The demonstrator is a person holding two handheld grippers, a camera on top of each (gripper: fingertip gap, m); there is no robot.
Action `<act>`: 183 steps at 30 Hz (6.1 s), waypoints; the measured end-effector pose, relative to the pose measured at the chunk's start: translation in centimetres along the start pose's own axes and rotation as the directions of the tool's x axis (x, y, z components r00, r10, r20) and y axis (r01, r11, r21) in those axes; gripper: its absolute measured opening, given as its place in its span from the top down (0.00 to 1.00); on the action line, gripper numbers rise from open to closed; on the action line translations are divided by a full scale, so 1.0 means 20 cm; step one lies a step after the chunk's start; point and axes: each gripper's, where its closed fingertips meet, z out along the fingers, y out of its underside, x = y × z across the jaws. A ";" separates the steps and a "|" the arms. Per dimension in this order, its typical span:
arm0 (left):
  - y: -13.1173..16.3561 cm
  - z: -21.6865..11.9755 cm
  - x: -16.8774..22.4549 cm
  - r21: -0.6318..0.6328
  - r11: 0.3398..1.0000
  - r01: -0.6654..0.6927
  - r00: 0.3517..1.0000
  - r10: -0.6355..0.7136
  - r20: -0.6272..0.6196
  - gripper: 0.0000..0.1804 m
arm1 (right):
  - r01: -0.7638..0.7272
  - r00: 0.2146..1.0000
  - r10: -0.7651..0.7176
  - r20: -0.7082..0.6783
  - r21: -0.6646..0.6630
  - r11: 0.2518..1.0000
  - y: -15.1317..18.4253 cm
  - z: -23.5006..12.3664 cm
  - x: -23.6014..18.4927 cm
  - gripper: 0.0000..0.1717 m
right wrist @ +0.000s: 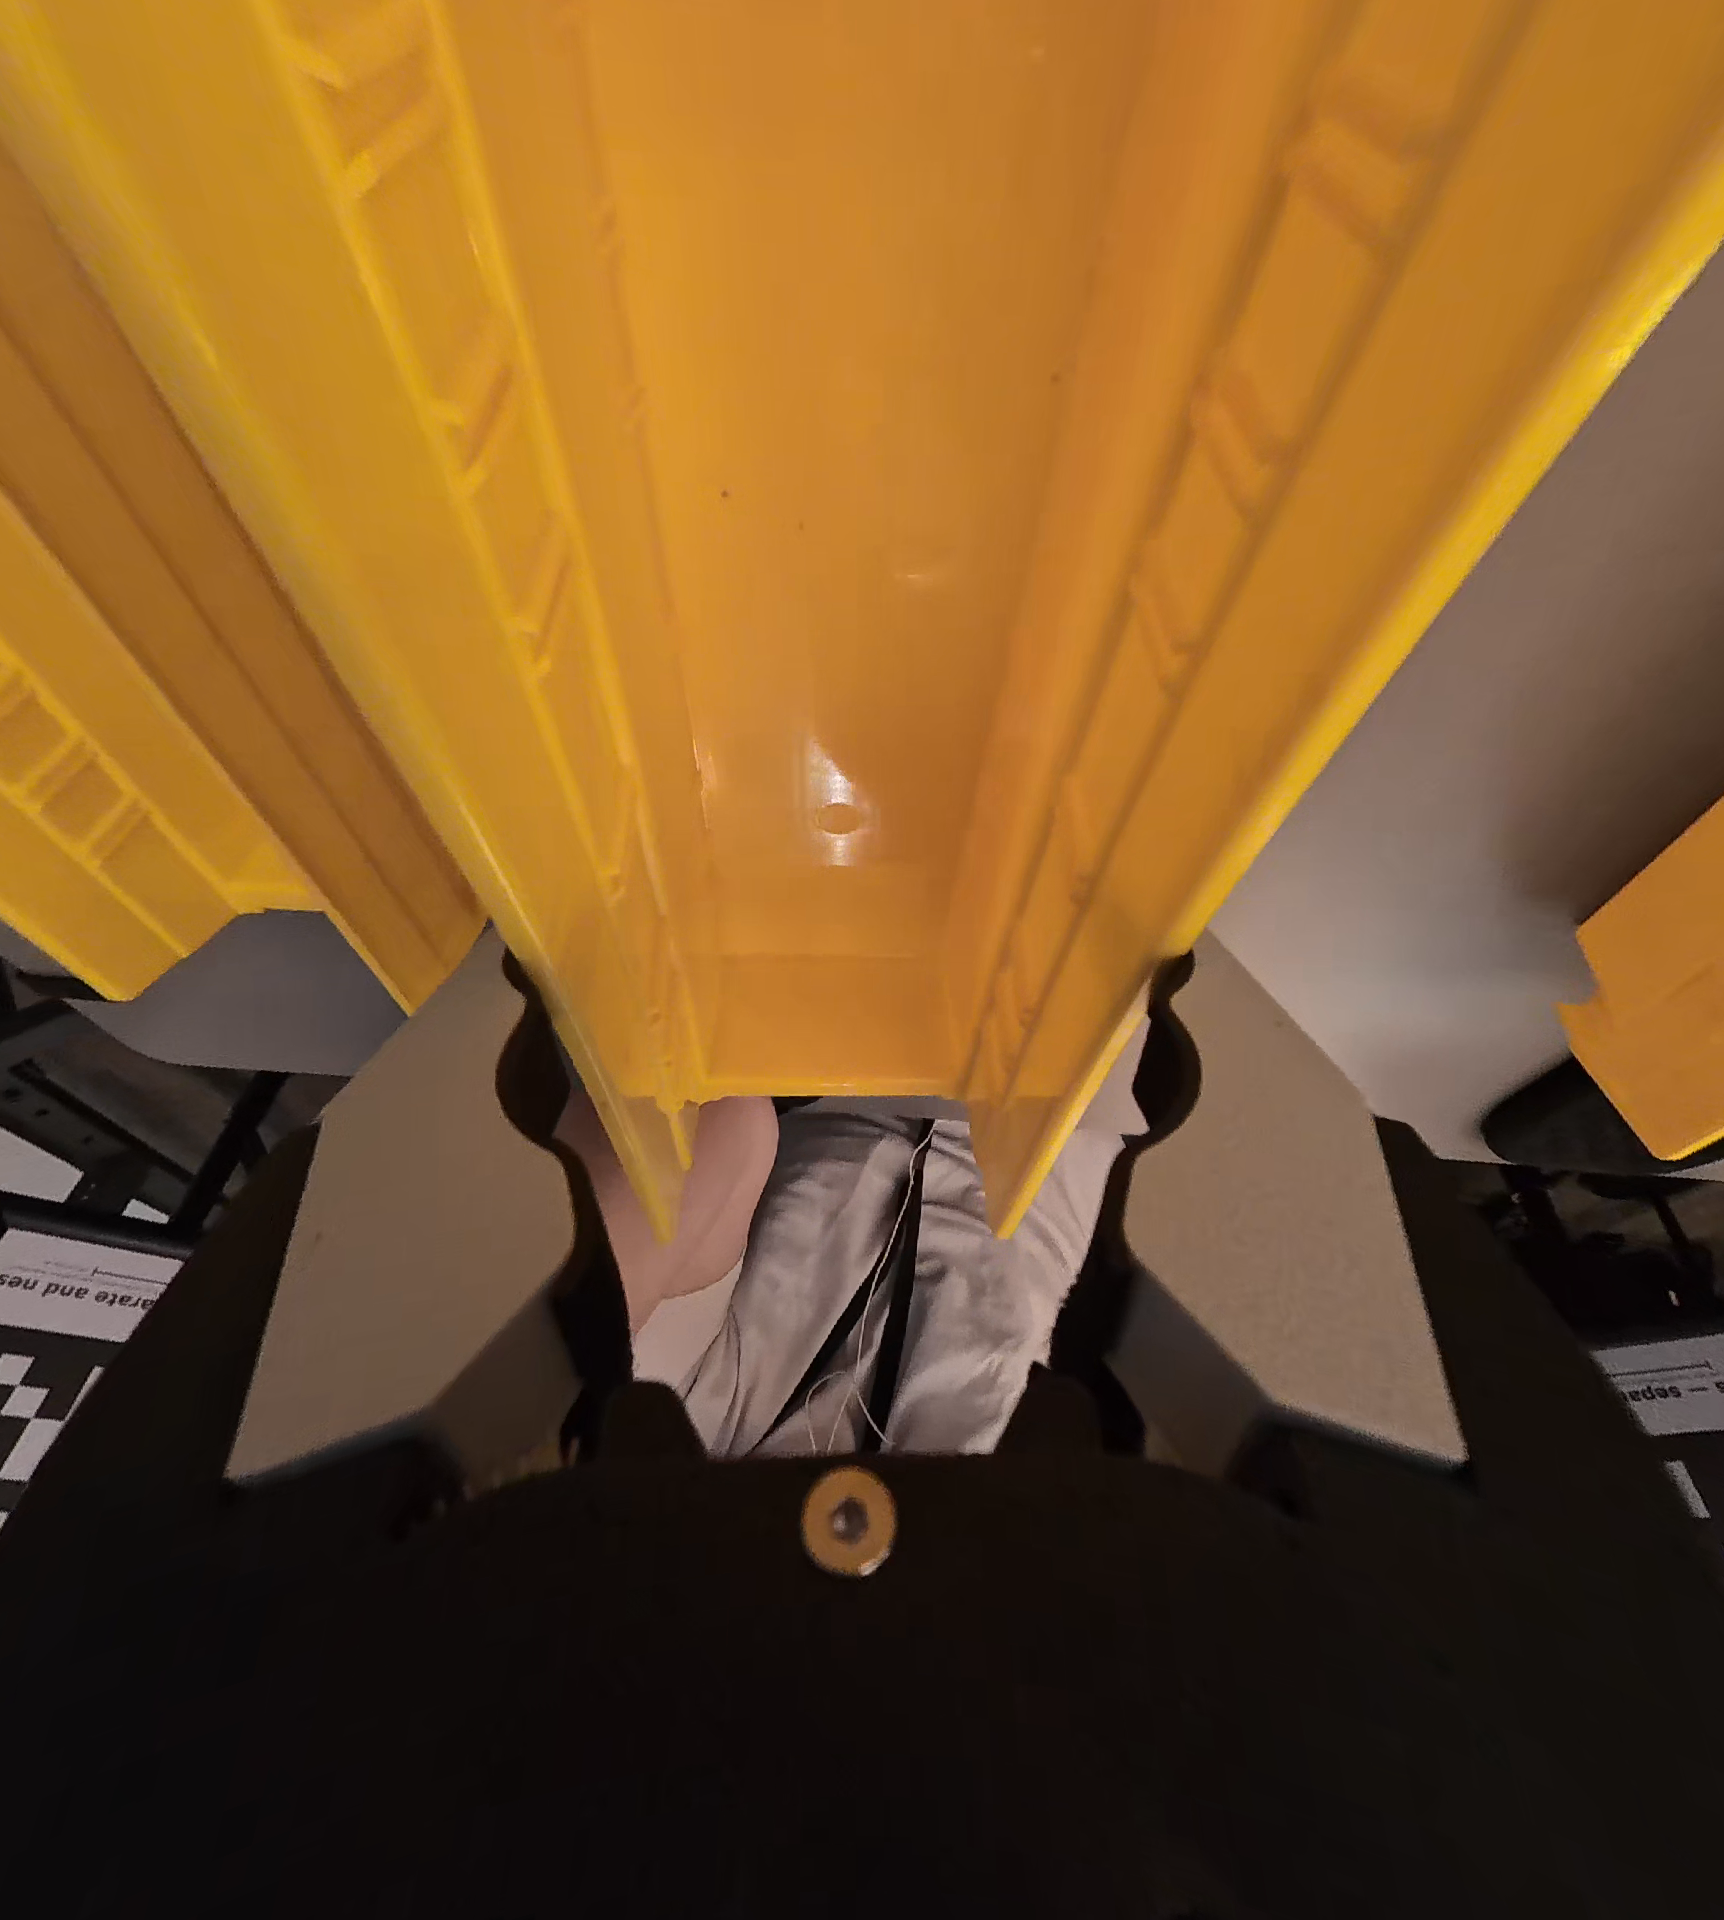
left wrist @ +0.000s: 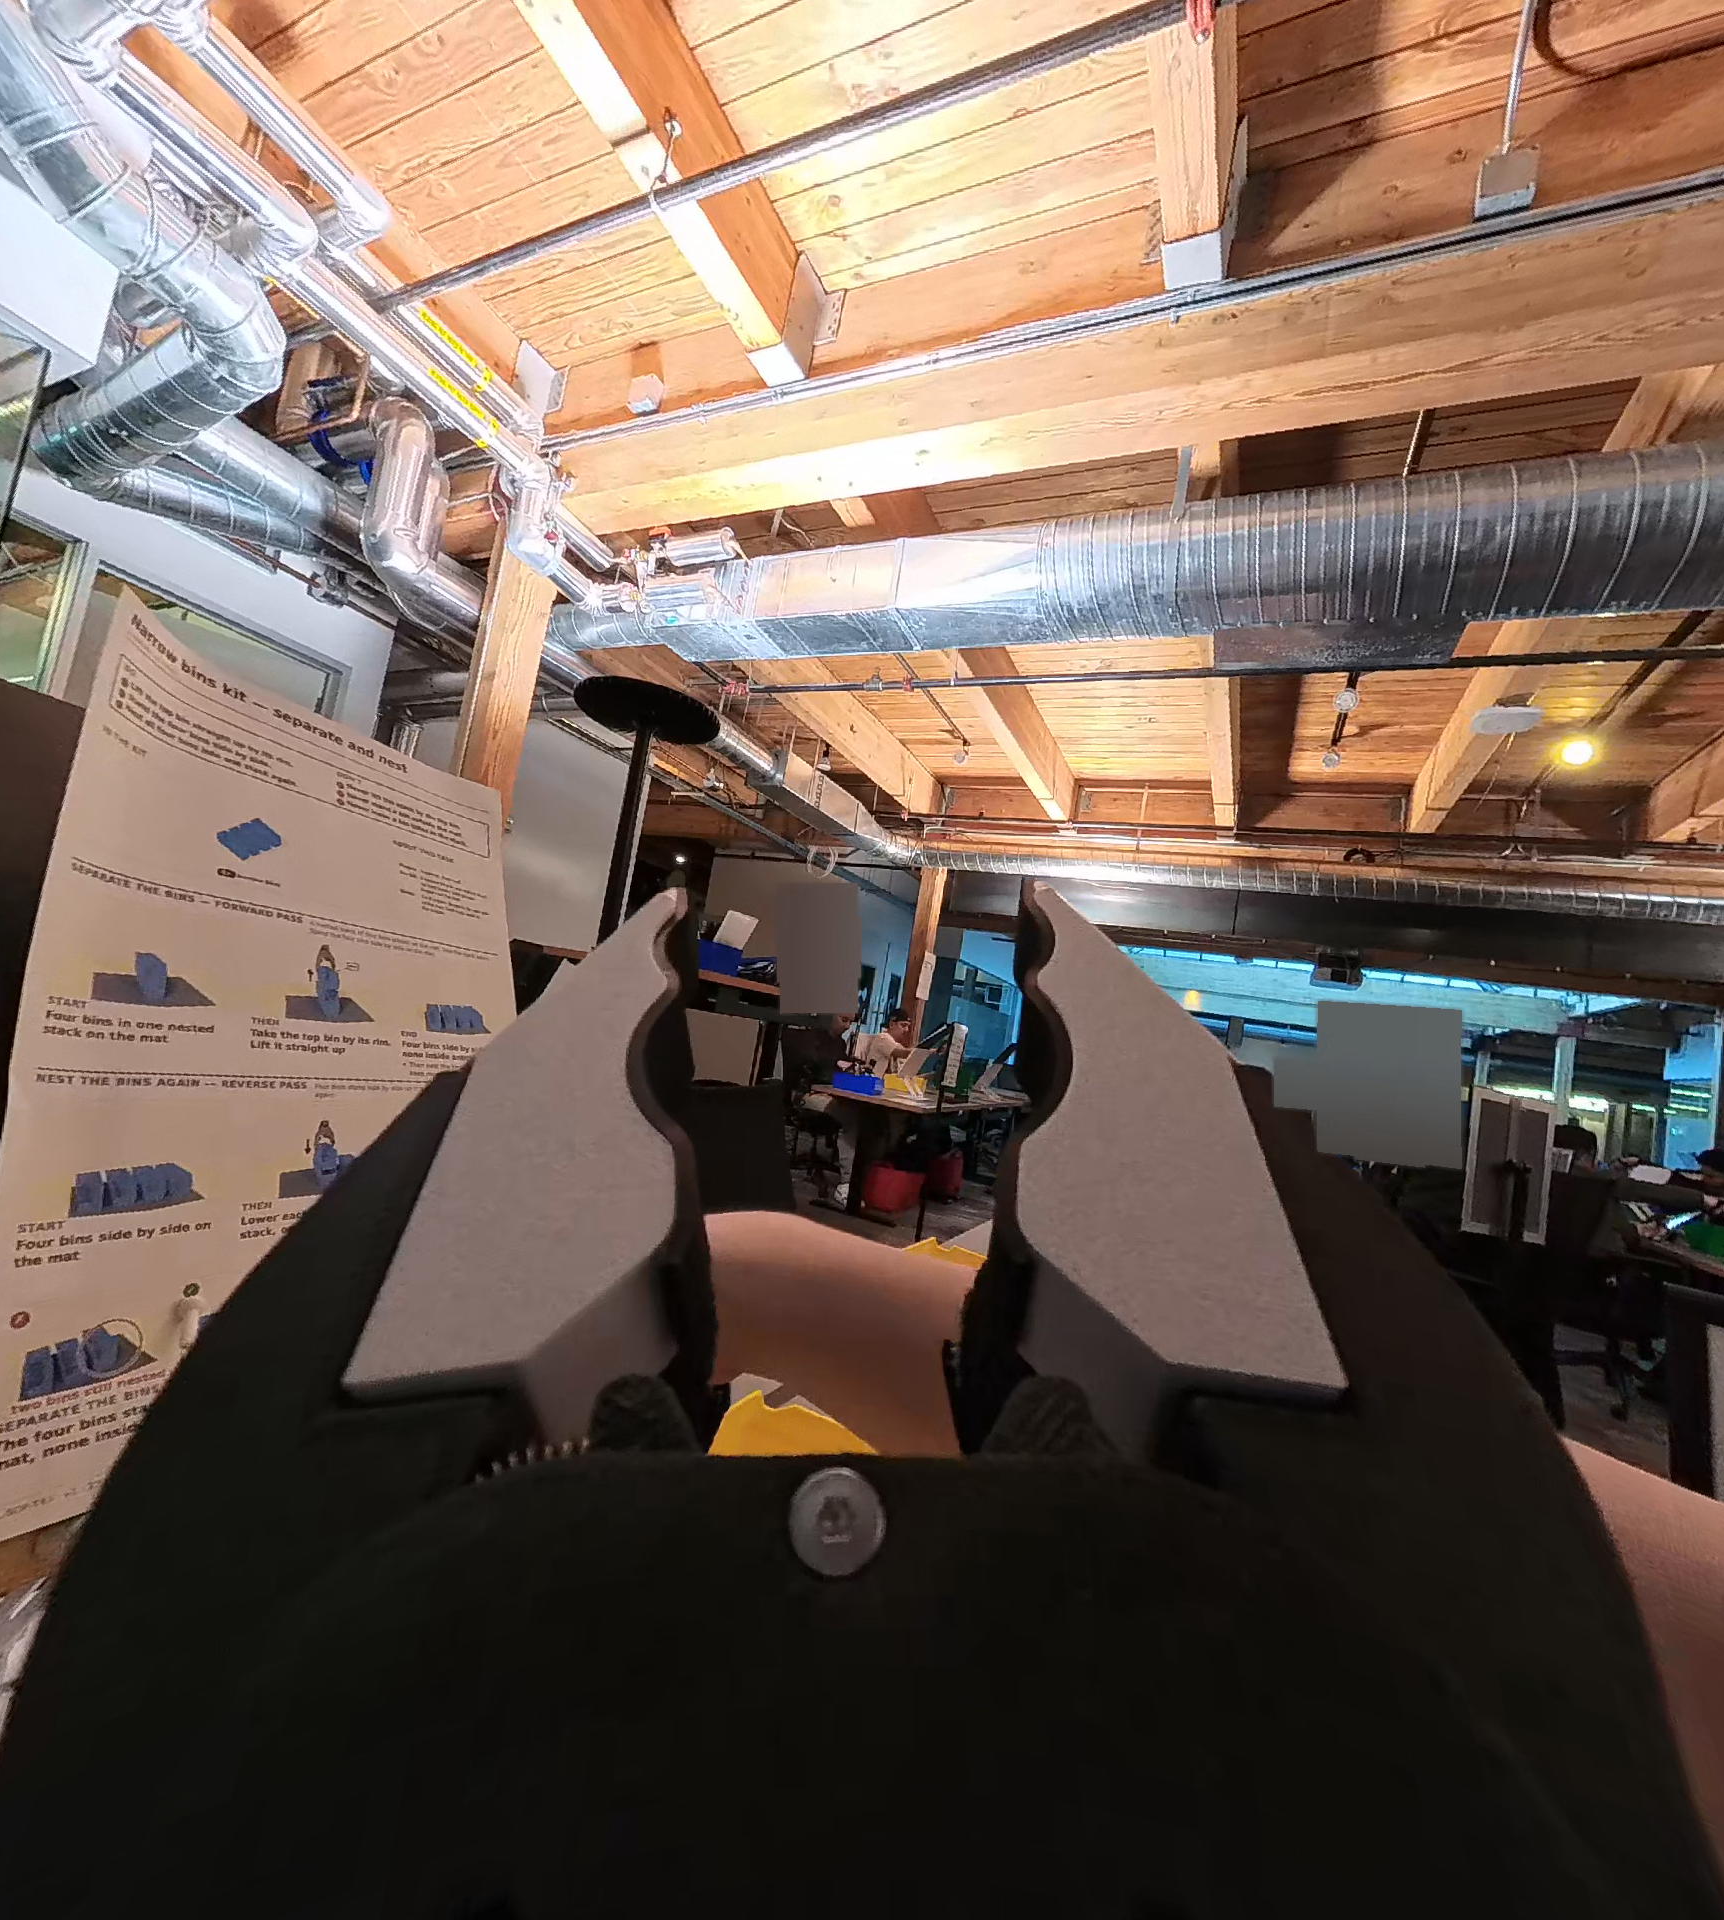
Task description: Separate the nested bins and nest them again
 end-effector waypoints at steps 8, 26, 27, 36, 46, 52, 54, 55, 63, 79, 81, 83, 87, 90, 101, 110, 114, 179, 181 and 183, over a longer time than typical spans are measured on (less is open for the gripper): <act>0.01 0.01 0.01 -0.011 1.000 0.000 1.000 -0.001 -0.010 0.67 | 0.003 0.999 -0.001 -0.039 0.047 0.999 -0.07 0.07 0.00 0.34; 0.01 0.02 0.02 -0.009 1.000 0.010 1.000 -0.010 -0.020 0.67 | 0.023 0.998 -0.017 -0.061 0.104 0.994 -0.13 0.00 -0.02 0.34; 0.01 0.01 0.02 -0.007 1.000 0.011 1.000 -0.012 -0.019 0.67 | 0.024 0.998 -0.017 -0.063 0.101 0.995 -0.13 0.01 -0.02 0.34; 0.02 0.02 0.02 -0.011 1.000 0.011 1.000 -0.012 -0.021 0.67 | 0.033 0.997 -0.025 -0.074 0.111 0.993 -0.17 0.10 -0.01 0.33; 0.03 0.03 0.01 -0.019 1.000 0.011 1.000 -0.011 -0.016 0.67 | 0.176 0.979 -0.153 -0.131 0.182 0.967 -0.17 -0.02 -0.02 0.25; 0.03 0.03 0.02 -0.016 1.000 0.008 1.000 -0.008 -0.019 0.67 | 0.282 0.924 -0.144 -0.354 0.379 0.881 -0.18 -0.40 0.39 0.23; 0.02 0.02 0.02 -0.010 1.000 0.011 1.000 -0.012 -0.022 0.67 | 0.246 0.894 -0.053 -0.446 0.388 0.888 -0.18 -0.45 0.71 0.15; 0.02 0.02 0.02 -0.008 1.000 0.012 1.000 -0.012 -0.024 0.67 | 0.211 0.885 -0.014 -0.465 0.375 0.903 -0.17 -0.44 0.87 0.13; 0.01 0.02 0.03 0.000 1.000 0.021 0.999 -0.021 -0.033 0.67 | 0.032 0.956 0.082 -0.283 0.376 0.926 -0.07 -0.11 1.60 0.12; 0.03 0.03 0.03 -0.014 1.000 0.016 0.999 -0.016 -0.028 0.68 | -0.081 0.989 0.106 -0.104 0.222 0.972 0.00 0.30 1.67 0.20; 0.02 0.02 0.02 -0.008 1.000 0.018 0.999 -0.018 -0.026 0.68 | -0.094 0.988 0.116 -0.103 0.201 0.975 0.02 0.29 1.68 0.25; 0.01 0.02 0.02 -0.002 1.000 0.020 1.000 -0.020 -0.024 0.68 | -0.113 0.987 0.132 -0.097 0.176 0.978 0.04 0.30 1.67 0.27; 0.00 0.00 0.01 0.008 1.000 0.024 0.999 -0.024 -0.023 0.68 | -0.116 0.990 0.126 -0.067 0.134 0.984 0.08 0.30 1.62 0.29; -0.01 0.00 0.01 0.009 1.000 0.026 0.999 -0.026 -0.023 0.68 | -0.127 0.991 0.130 -0.021 0.104 0.986 0.11 0.27 1.54 0.30; -0.03 -0.02 0.01 0.026 0.999 0.029 0.999 -0.029 -0.025 0.68 | -0.042 0.998 0.046 -0.041 0.103 0.994 0.17 0.02 1.22 0.32; -0.07 -0.05 0.02 0.045 0.999 0.029 0.999 -0.027 -0.029 0.68 | 0.077 0.996 -0.071 -0.057 0.099 0.992 0.31 -0.36 0.75 0.31; -0.09 -0.07 0.03 0.059 0.998 0.025 0.999 -0.024 -0.030 0.68 | 0.105 0.993 -0.108 0.041 0.053 0.993 0.36 -0.46 0.46 0.31; -0.05 -0.04 0.01 0.030 0.999 -0.026 0.999 0.025 0.020 0.69 | 0.243 0.966 -0.241 -0.089 0.012 0.970 0.10 -0.37 -0.02 0.32; -0.03 -0.03 0.02 0.016 0.999 -0.040 0.999 0.040 0.023 0.69 | 0.335 0.941 -0.327 -0.083 0.105 0.936 0.14 -0.49 0.00 0.34; -0.02 -0.01 0.03 0.006 0.998 -0.055 0.998 0.055 0.028 0.68 | 0.416 0.909 -0.411 -0.071 0.225 0.881 0.18 -0.61 0.06 0.36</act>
